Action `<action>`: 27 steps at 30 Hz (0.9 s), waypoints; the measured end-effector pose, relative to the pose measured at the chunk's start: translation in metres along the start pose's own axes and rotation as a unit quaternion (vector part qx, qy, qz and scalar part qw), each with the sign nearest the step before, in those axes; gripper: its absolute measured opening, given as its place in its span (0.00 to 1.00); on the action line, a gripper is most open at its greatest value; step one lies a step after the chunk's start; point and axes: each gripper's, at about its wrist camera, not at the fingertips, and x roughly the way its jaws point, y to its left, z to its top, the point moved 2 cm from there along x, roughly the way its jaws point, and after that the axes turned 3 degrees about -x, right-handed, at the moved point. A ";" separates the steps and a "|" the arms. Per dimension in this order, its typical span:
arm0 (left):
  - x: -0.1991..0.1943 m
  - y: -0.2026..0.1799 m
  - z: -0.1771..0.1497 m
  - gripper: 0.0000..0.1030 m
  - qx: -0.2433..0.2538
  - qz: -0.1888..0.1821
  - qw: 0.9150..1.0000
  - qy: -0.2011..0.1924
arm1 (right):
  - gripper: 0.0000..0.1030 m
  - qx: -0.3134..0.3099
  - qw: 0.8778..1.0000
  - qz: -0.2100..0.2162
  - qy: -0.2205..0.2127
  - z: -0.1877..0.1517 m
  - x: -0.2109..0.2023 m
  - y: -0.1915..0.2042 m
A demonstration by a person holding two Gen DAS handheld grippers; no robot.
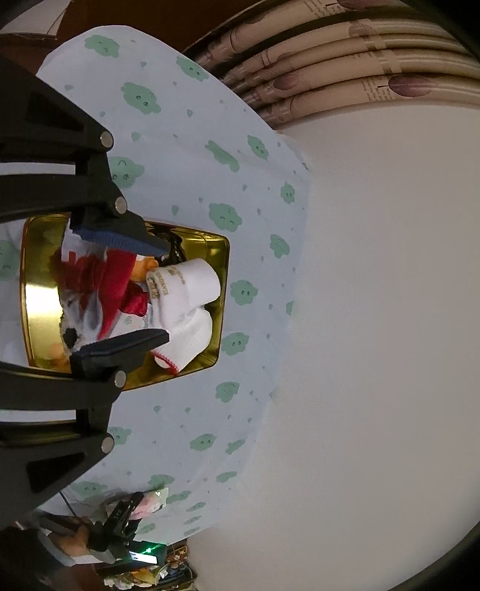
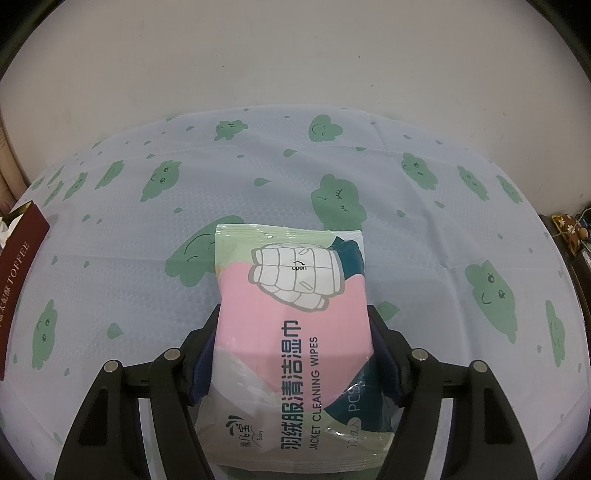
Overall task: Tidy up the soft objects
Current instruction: 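Carry the red-and-white sock into the gold tin and open the left gripper, then carry the pink wipes packet onto the gold tin and open the right gripper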
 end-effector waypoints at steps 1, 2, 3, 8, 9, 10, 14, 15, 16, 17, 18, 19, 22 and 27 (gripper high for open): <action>0.001 0.000 -0.001 0.52 -0.001 0.000 1.000 -0.003 | 0.65 0.000 1.000 0.000 -0.001 0.000 0.000 0.000; 0.003 0.000 -0.002 0.52 -0.004 -0.001 1.000 -0.008 | 0.64 0.000 1.000 0.001 -0.002 0.000 0.000 -0.001; 0.004 -0.001 -0.002 0.52 -0.004 -0.003 1.000 -0.011 | 0.64 -0.001 1.000 0.001 -0.002 0.000 0.000 -0.001; 0.004 -0.007 -0.003 0.52 0.021 0.001 0.999 -0.029 | 0.59 -0.009 1.000 -0.002 -0.005 0.000 -0.005 0.003; 0.004 -0.008 -0.002 0.52 0.026 0.004 0.999 -0.032 | 0.59 -0.007 1.000 -0.001 -0.005 0.000 -0.006 0.004; 0.003 -0.008 -0.002 0.52 0.028 0.007 0.999 -0.036 | 0.59 -0.007 1.000 0.002 -0.003 0.001 -0.007 0.005; 0.002 -0.003 0.000 0.52 0.018 0.008 0.999 -0.041 | 0.59 -0.018 1.000 0.001 -0.007 0.007 -0.015 0.017; 0.001 -0.001 0.000 0.52 0.016 0.011 0.999 -0.043 | 0.59 -0.020 1.000 0.001 -0.009 0.009 -0.017 0.020; 0.000 0.001 0.000 0.52 0.014 0.017 0.999 -0.044 | 0.59 -0.023 1.000 0.002 -0.011 0.012 -0.020 0.023; 0.000 0.004 -0.001 0.52 0.011 0.023 0.999 -0.044 | 0.59 -0.028 0.999 0.006 -0.013 0.015 -0.023 0.028; 0.000 0.007 -0.001 0.52 0.008 0.023 0.999 -0.042 | 0.59 -0.033 0.999 0.007 -0.015 0.018 -0.026 0.033; 0.000 0.010 -0.002 0.52 0.004 0.021 0.999 -0.041 | 0.59 -0.038 0.999 0.008 -0.018 0.020 -0.028 0.038; 0.000 0.019 -0.006 0.52 -0.006 0.032 0.999 -0.031 | 0.59 -0.054 0.998 0.019 -0.021 0.027 -0.036 0.057; -0.002 0.031 -0.013 0.52 -0.011 0.065 0.997 -0.032 | 0.59 -0.078 0.995 0.053 -0.031 0.040 -0.051 0.097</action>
